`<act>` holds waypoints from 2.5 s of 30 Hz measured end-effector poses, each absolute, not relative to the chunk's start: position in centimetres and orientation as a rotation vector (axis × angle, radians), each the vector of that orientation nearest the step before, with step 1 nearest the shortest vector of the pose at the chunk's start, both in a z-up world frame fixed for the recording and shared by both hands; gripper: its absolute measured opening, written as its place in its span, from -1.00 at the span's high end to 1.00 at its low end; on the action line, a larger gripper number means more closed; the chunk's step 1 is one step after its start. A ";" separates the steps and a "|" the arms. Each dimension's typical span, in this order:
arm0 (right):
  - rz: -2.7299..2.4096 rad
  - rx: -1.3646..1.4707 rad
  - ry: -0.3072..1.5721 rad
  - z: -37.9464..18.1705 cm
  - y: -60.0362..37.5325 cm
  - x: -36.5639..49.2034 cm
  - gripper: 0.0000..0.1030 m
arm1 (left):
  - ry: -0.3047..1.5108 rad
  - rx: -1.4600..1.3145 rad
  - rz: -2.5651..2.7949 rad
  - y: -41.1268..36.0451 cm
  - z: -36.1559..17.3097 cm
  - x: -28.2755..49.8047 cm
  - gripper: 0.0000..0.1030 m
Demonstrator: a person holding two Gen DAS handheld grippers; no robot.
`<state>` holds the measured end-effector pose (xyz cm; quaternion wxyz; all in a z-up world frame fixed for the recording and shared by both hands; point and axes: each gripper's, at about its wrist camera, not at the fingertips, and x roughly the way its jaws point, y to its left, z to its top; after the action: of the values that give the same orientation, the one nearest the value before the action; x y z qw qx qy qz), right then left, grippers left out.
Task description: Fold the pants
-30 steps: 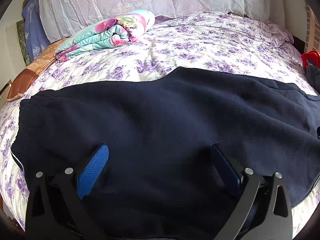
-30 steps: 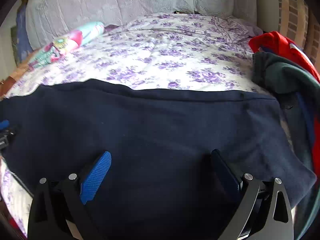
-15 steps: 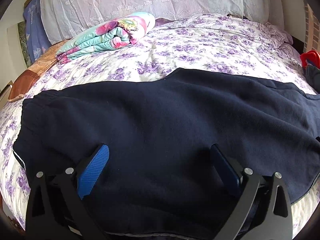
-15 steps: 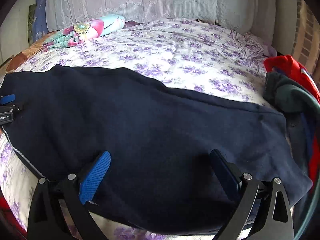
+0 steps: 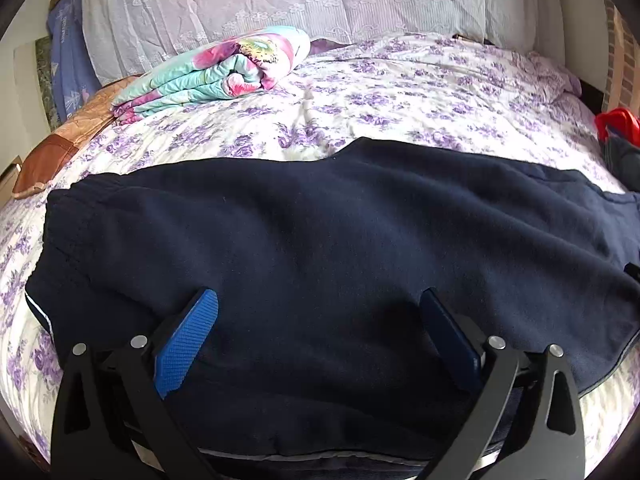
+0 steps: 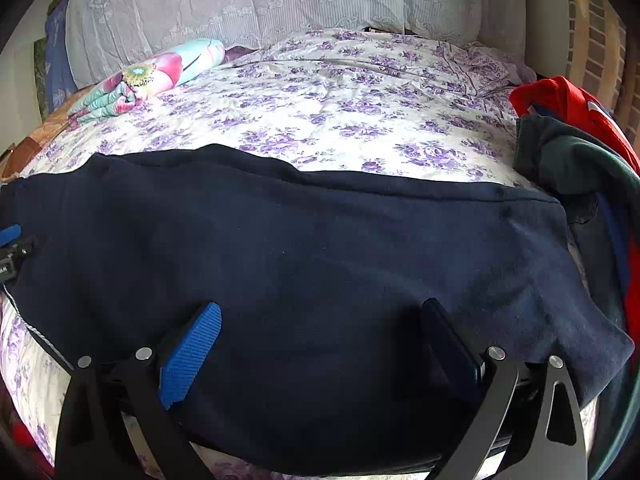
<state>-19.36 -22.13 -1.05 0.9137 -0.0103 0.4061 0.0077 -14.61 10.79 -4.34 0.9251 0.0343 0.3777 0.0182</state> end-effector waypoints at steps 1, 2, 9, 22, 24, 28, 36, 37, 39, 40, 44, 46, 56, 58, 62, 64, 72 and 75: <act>0.024 -0.006 0.823 -1.0 -22.4 -19.6 -0.93 | 0.768 0.077 0.037 10.7 -4.2 -14.8 -0.91; 0.030 0.011 0.803 -0.8 -22.7 -20.0 -0.93 | 0.761 0.083 0.037 10.8 -4.1 -15.0 -0.91; 0.032 0.253 0.734 1.3 -28.0 -25.4 -0.93 | 0.675 0.101 0.200 15.5 -3.5 -17.3 -0.91; -0.088 0.508 0.718 -0.2 -35.8 -28.3 -0.86 | 0.692 0.053 0.180 16.3 -4.3 -17.4 -0.91; -0.090 0.541 0.705 -0.3 -36.7 -27.1 -0.67 | 0.692 0.061 0.184 16.1 -4.4 -17.3 -0.91; -0.123 0.636 0.660 -1.0 -38.8 -26.3 0.49 | 0.689 0.058 0.183 16.0 -4.3 -17.5 -0.91; -0.031 0.400 0.476 5.0 -31.9 -25.2 0.72 | 0.689 0.059 0.186 15.9 -4.3 -17.5 -0.91; -0.003 0.342 0.468 5.9 -29.9 -24.6 0.72 | 0.689 0.059 0.186 15.9 -4.3 -17.5 -0.91; 0.074 0.235 0.461 7.2 -25.2 -23.3 0.73 | 0.686 0.056 0.184 15.9 -4.3 -17.6 -0.91; 0.116 0.190 0.458 7.6 -22.9 -22.9 0.73 | 0.684 0.053 0.182 16.0 -4.3 -17.6 -0.91; 0.335 0.026 0.473 7.7 -12.7 -21.6 0.73 | 0.677 0.036 0.170 16.1 -4.1 -17.8 -0.91; 0.427 -0.041 0.540 6.3 -8.5 -20.6 0.73 | 0.668 0.014 0.153 16.4 -4.0 -18.1 -0.91; 0.598 0.011 0.658 5.6 -8.0 -20.7 0.23 | 0.652 -0.003 0.126 16.6 -4.1 -18.5 -0.91; 0.495 0.012 0.606 7.0 -9.6 -20.7 0.18 | 0.650 -0.006 0.126 16.6 -4.1 -18.5 -0.91; 0.305 -0.036 0.672 5.1 -10.2 -17.4 0.18 | 0.651 -0.005 0.126 16.8 -4.1 -18.6 -0.91; 0.302 -0.127 0.828 1.1 -8.3 -15.7 0.04 | 0.653 -0.006 0.124 16.9 -4.1 -18.5 -0.91; 0.403 -0.092 0.674 4.7 -7.5 -18.1 -0.33 | 0.621 -0.076 0.216 21.4 -1.2 -21.3 -0.91; 0.347 -0.099 0.659 4.1 -7.1 -16.9 -0.43 | 0.649 -0.240 0.234 25.8 -0.7 -22.6 -0.91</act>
<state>-16.89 -7.11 4.11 0.9303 -0.0485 0.3216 0.1693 -22.58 25.80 -0.67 0.9341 -0.1172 0.3172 0.1146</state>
